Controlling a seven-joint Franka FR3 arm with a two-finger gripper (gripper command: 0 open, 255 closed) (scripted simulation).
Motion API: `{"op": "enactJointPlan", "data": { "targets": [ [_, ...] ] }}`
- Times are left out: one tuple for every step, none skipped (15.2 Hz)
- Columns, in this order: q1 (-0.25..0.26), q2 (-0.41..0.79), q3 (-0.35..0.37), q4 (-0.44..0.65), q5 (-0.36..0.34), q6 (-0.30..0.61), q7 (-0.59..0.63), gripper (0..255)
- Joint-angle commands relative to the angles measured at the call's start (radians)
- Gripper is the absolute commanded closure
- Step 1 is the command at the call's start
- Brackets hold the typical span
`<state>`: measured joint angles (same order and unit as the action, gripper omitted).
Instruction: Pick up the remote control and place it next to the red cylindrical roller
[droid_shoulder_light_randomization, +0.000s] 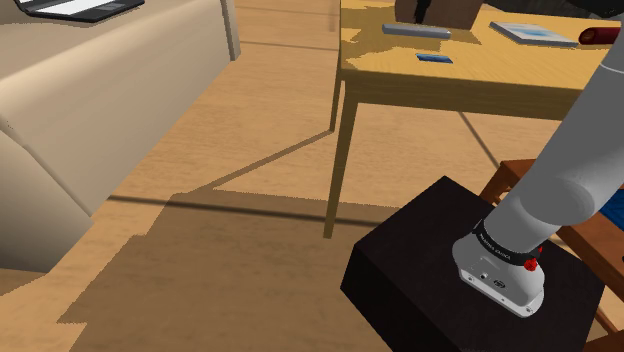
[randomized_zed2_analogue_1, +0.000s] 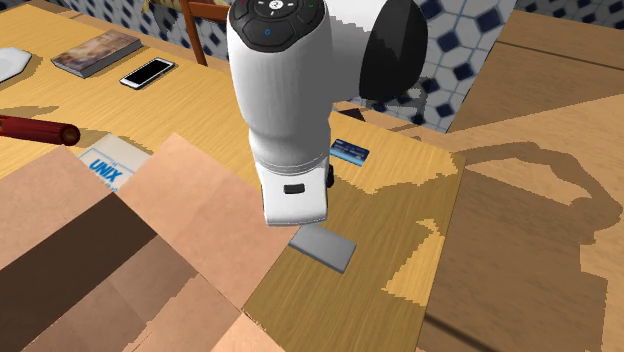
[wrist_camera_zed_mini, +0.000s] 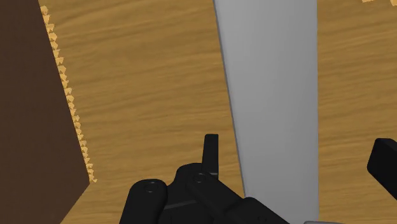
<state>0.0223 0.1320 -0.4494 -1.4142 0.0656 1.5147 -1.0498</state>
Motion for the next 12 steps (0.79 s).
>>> {"op": "enactJointPlan", "data": {
  "targets": [
    [-0.002,0.004,0.000,-0.018,0.002,0.022,-0.010,0],
    [0.000,-0.001,0.000,-0.038,0.000,0.038,-0.008,0],
    [0.002,-0.005,0.001,-0.057,-0.002,0.053,-0.007,0],
    [0.003,-0.010,0.002,-0.076,-0.004,0.068,-0.006,0],
    [0.004,-0.013,0.002,-0.094,-0.006,0.082,-0.005,0],
    [0.005,-0.016,0.003,-0.104,-0.006,0.091,-0.005,0],
    [0.005,-0.016,0.003,-0.105,-0.006,0.091,-0.005,0],
    [0.005,-0.016,0.003,-0.104,-0.006,0.091,-0.005,0],
    [0.005,-0.016,0.003,-0.104,-0.006,0.091,-0.005,0],
    [0.005,-0.016,0.003,-0.104,-0.006,0.091,-0.005,0],
    [0.005,-0.016,0.003,-0.104,-0.006,0.091,-0.005,0],
    [0.005,-0.016,0.003,-0.104,-0.006,0.091,-0.005,0]
  ]
}}
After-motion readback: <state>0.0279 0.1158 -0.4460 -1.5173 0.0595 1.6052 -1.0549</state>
